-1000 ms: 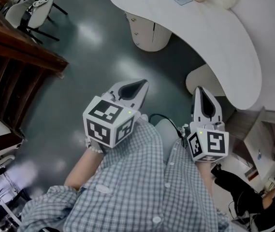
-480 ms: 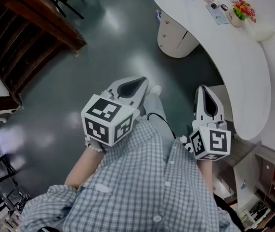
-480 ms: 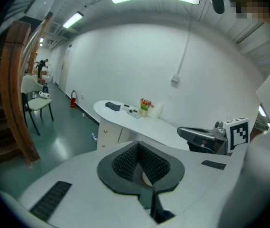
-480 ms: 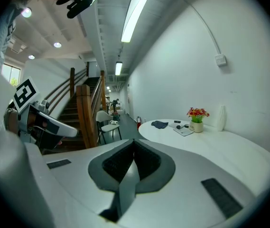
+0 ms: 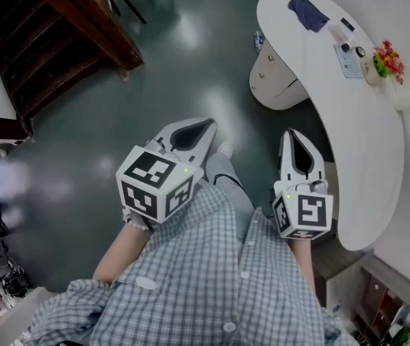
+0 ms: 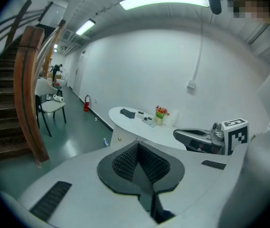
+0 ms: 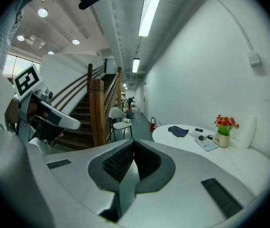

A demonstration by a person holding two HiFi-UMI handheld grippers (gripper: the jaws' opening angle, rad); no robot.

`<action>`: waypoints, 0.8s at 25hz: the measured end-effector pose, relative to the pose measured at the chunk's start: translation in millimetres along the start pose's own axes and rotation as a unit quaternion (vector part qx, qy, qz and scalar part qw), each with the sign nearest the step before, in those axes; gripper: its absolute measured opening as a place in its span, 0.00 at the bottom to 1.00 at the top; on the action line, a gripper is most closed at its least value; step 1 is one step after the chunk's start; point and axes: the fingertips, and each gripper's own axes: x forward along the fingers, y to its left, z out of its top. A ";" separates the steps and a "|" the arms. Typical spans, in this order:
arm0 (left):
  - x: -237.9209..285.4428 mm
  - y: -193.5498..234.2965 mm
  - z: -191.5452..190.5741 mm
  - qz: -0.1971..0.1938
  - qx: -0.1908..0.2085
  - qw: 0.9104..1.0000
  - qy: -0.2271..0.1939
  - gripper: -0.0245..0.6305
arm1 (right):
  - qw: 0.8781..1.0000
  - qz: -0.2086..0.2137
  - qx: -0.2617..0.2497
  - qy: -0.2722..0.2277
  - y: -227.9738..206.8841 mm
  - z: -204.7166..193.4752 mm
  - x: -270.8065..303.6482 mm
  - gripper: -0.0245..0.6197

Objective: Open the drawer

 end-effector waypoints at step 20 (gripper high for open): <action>86.2 98.0 102.8 0.079 -0.045 0.994 -0.055 0.04 | 0.997 0.064 -0.045 -0.017 -68.9 67.3 167.2 0.05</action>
